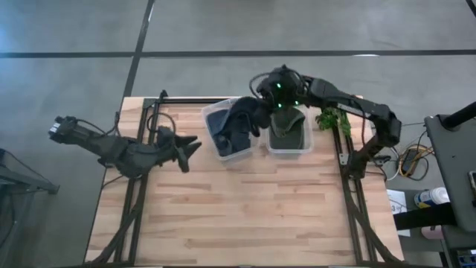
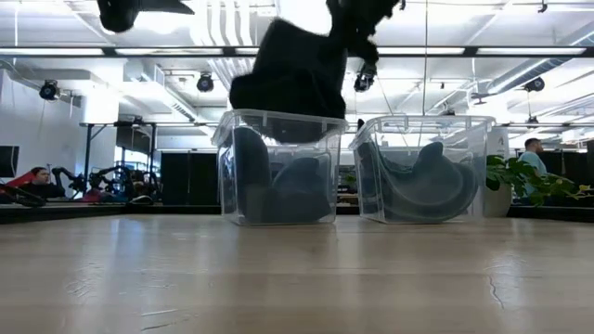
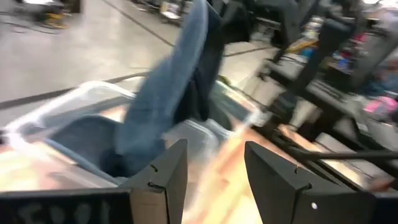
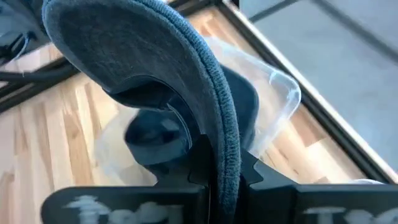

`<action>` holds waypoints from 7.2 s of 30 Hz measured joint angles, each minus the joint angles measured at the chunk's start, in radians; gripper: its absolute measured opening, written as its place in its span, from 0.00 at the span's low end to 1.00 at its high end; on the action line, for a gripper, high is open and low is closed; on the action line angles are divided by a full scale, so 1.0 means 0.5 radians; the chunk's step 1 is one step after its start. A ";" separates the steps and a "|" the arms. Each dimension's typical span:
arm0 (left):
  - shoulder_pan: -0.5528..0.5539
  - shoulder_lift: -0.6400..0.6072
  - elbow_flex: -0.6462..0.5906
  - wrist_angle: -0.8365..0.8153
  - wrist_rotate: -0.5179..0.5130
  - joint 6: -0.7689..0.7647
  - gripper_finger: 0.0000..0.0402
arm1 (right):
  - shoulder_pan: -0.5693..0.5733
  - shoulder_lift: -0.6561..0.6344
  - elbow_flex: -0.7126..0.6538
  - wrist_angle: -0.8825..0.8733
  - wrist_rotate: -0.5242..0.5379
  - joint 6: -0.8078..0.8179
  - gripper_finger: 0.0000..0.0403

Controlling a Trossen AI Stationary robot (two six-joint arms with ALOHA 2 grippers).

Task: Pick & Place hat
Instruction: Put the blue cap into the left transparent bin, then return to Home Position

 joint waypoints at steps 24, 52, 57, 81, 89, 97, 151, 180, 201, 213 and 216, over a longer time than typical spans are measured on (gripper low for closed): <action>0.640 0.466 0.000 0.434 0.537 -0.250 0.38 | -0.338 1.105 0.997 -0.741 -1.036 -0.511 0.03; 0.724 0.829 0.004 0.592 0.476 -0.357 0.38 | -0.410 1.335 1.183 -0.713 -0.601 -0.722 0.48; 0.731 0.793 0.004 0.585 0.495 -0.267 0.38 | -0.407 1.332 1.304 -0.683 -0.482 -0.728 0.54; 0.896 0.690 0.002 0.082 0.890 0.061 0.38 | -0.285 1.219 1.288 -1.099 -0.333 -0.541 0.56; 0.967 0.643 0.059 0.249 1.256 0.374 0.38 | -0.136 1.090 1.232 -0.997 -0.062 -0.496 0.56; 0.992 0.434 0.109 0.193 1.559 0.640 0.38 | 0.022 0.752 0.953 -0.783 -0.080 -0.491 0.56; 0.684 0.397 -0.176 1.064 2.060 -0.033 0.38 | 1.156 -1.673 -2.197 1.778 -0.188 0.294 0.56; 0.811 0.047 -1.524 2.577 2.087 0.071 0.38 | 1.128 -2.274 -2.917 1.925 0.290 0.413 0.56; 0.812 -0.174 -1.660 2.468 2.079 0.049 0.38 | 1.122 -2.509 -3.312 1.579 0.277 0.412 0.56; 0.812 -0.873 -1.705 1.702 2.079 0.048 0.38 | 0.995 -3.040 -3.314 1.598 0.272 0.416 0.56; 0.815 -0.991 -1.705 1.609 2.079 0.049 0.38 | 0.918 -3.159 -3.314 1.600 0.273 0.416 0.56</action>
